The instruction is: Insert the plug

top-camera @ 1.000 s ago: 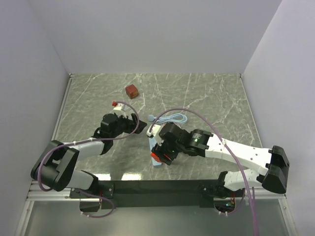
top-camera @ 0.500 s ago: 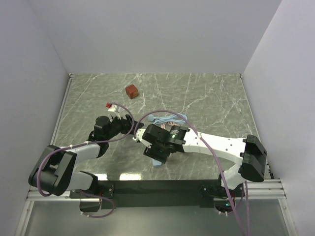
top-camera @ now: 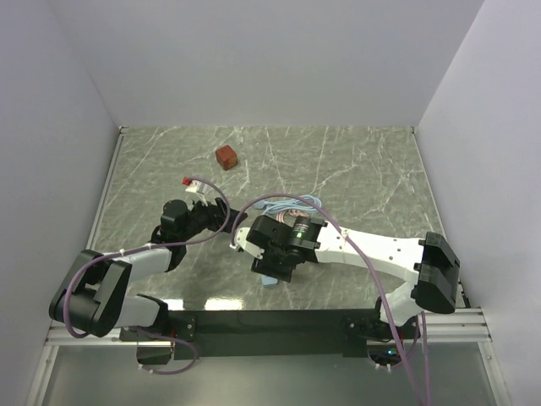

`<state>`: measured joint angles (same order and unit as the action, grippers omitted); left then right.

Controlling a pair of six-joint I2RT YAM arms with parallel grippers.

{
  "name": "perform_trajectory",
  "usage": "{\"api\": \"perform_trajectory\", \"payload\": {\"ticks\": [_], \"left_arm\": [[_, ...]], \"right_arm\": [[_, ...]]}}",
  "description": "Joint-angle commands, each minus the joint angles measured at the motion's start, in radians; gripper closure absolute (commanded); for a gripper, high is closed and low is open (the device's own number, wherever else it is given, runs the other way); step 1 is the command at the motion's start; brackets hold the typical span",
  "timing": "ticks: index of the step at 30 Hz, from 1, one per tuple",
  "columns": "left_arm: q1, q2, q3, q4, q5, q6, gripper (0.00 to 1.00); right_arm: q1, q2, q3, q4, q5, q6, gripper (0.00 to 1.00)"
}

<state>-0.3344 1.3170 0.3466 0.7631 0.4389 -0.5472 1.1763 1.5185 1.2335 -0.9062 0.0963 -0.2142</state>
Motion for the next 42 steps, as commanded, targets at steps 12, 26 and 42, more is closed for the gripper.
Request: {"api": "perform_trajectory", "payload": {"ticks": [12, 26, 42], "left_arm": [[0.005, -0.029, -0.012, 0.081, 0.044, -0.011, 0.01], [0.006, -0.012, -0.011, 0.096, 0.057, -0.013, 0.01], [0.006, -0.027, -0.018, 0.096, 0.061, -0.014, 0.01]], "right_arm": [[0.014, 0.083, 0.058, 0.02, -0.027, -0.105, 1.0], [0.04, 0.121, 0.078, 0.0, -0.018, -0.134, 1.0], [0.056, 0.091, 0.055, -0.034, 0.046, -0.131, 1.0]]}}
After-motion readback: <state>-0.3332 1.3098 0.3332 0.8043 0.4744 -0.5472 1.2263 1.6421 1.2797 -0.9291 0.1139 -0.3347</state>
